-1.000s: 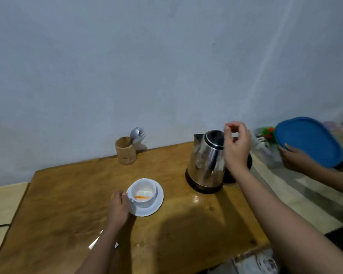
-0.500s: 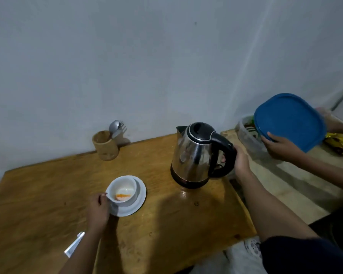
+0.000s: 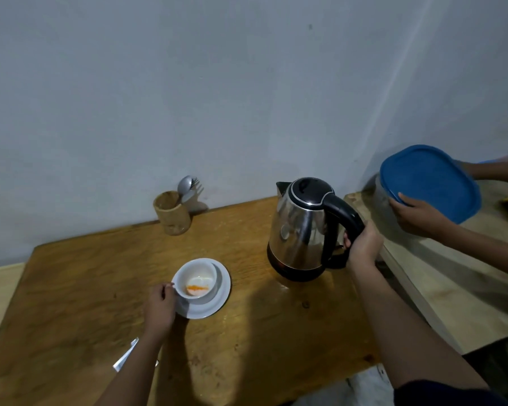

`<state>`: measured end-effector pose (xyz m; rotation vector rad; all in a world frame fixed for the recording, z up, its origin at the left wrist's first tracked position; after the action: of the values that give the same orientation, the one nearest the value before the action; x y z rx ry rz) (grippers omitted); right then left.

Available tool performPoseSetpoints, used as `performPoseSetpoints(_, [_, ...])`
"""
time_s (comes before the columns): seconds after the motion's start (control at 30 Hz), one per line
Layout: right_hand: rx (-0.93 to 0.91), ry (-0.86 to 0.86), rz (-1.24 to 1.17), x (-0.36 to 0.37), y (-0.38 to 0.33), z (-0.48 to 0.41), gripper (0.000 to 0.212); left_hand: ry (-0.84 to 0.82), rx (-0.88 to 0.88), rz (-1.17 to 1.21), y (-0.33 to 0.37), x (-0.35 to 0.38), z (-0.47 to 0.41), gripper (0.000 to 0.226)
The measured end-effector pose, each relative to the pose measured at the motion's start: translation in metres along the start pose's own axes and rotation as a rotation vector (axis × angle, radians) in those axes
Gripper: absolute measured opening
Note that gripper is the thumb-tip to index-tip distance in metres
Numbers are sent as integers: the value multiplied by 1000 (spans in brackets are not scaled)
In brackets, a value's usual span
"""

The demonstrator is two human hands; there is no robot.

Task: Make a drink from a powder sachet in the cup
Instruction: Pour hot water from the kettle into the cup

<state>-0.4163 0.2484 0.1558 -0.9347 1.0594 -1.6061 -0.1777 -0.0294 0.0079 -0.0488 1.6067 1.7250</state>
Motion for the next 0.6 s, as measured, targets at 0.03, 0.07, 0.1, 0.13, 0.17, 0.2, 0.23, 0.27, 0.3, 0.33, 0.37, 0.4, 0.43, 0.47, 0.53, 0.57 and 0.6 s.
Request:
performPoseSetpoints(0.03, [25, 2, 15, 2, 3, -8, 31, -16, -6, 0, 0, -1, 0, 26])
performPoseSetpoints(0.07, [9, 0, 1, 6, 4, -13, 30, -23, -6, 1, 0, -2, 0, 26])
performPoseSetpoints(0.1, [-7, -26, 42, 8, 1, -13, 28, -35, -6, 5, 1, -3, 0, 26])
performPoseSetpoints(0.13, [-37, -34, 73, 10, -2, -10, 28, -54, -3, 8, 3, -4, 1, 26])
performPoseSetpoints(0.17, [-77, -35, 97, 13, -6, -11, 27, -83, -3, 10, 5, -5, 3, 25])
performPoseSetpoints(0.2, [-103, -43, 114, 15, -13, -7, 27, -112, 4, 7, 7, -5, 3, 25])
performPoseSetpoints(0.23, [-121, -54, 140, 18, -17, -7, 27, -137, 10, 9, 8, -7, 4, 24])
performPoseSetpoints(0.27, [-149, -68, 169, 21, -23, -5, 28, -154, 20, 10, 10, -8, 4, 23])
performPoseSetpoints(0.3, [-179, -72, 185, 25, -29, 0, 29, -165, 29, 8, 11, -9, 5, 23])
performPoseSetpoints(0.33, [-198, -97, 203, 29, -33, 3, 29, -173, 43, 4, 12, -10, 5, 22])
performPoseSetpoints(0.37, [-214, -117, 224, 34, -36, 5, 29, -183, 48, -3, 12, -12, 7, 21])
performPoseSetpoints(0.4, [-232, -139, 246, 39, -38, 8, 32, -196, 51, -2, 12, -12, 9, 20])
performPoseSetpoints(0.43, [-255, -142, 283, 44, -39, 12, 38, -208, 48, 7, 12, -13, 11, 20])
performPoseSetpoints(0.47, [-278, -140, 321, 48, -39, 14, 47, -220, 50, 21, 12, -14, 13, 21])
performPoseSetpoints(0.53, [-310, -135, 401, 54, -37, 20, 56, -220, 60, 28, 13, -17, 15, 18])
performPoseSetpoints(0.57, [-314, -133, 435, 56, -37, 26, 53, -216, 64, 19, 14, -18, 16, 17])
performPoseSetpoints(0.6, [-311, -143, 465, 58, -37, 33, 47, -215, 67, 8, 15, -19, 15, 17])
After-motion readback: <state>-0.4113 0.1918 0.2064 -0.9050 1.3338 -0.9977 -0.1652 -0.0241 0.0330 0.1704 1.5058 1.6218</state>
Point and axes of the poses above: each hand's wrist, its own z-axis away from the middle knuckle, its own x-axis out of the palm, y = z × x, the point moved 2 cm from there along -z, towards the middle knuckle
